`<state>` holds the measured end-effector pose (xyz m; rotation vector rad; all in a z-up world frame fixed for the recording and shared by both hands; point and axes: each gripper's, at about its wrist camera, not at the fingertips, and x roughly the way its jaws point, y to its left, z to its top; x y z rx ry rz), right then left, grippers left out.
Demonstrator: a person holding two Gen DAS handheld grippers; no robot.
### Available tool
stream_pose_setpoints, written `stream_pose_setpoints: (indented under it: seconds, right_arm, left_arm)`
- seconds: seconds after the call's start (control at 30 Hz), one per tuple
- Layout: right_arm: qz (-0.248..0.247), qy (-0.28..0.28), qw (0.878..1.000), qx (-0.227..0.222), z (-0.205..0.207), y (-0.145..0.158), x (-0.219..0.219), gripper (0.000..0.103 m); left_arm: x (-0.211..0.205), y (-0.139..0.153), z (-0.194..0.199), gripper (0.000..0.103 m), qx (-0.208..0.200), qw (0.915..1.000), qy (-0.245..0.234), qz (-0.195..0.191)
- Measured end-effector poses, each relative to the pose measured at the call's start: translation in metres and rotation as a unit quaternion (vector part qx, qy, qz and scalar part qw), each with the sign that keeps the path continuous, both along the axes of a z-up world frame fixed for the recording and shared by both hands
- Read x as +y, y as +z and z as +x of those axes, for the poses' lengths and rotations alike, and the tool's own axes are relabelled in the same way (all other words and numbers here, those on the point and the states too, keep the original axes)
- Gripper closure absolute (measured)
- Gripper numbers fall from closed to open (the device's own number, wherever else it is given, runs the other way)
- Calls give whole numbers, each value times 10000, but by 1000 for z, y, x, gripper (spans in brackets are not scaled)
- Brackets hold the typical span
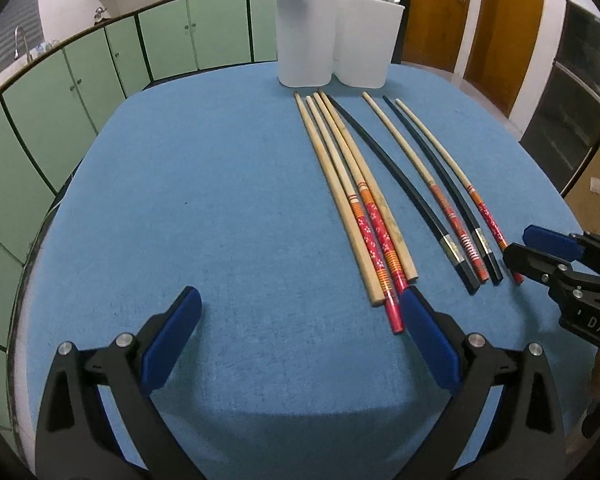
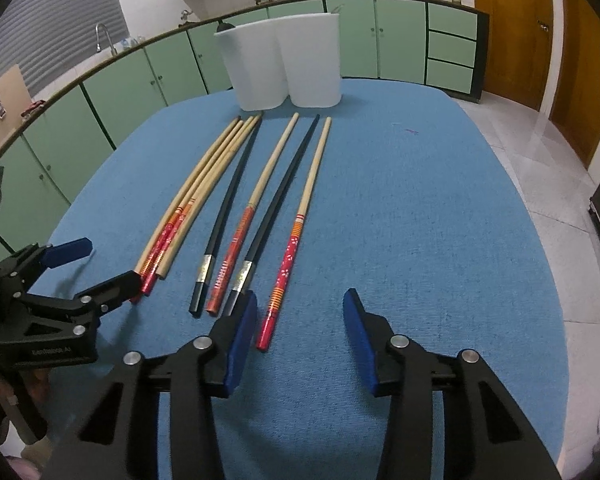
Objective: Organize utensils
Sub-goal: 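Move both open grippers back over the chopsticks on the mat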
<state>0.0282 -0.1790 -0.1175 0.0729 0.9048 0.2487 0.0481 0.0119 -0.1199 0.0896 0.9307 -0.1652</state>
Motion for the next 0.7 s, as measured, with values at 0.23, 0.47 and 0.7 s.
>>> stream_pose_setpoints:
  seconds: [0.23, 0.47, 0.7]
  right_arm:
    - [-12, 44, 10000, -26, -1, 0, 4, 59]
    - [56, 77, 9999, -46, -1, 2, 4, 59]
    - [-98, 73, 9999, -61, -2, 0, 7, 61]
  left_arm:
    - [7, -2, 1, 7, 29, 9999, 99, -10]
    - [7, -4, 4, 7, 111, 9998, 180, 62]
    - [4, -3, 7, 11, 85, 9996, 262, 76]
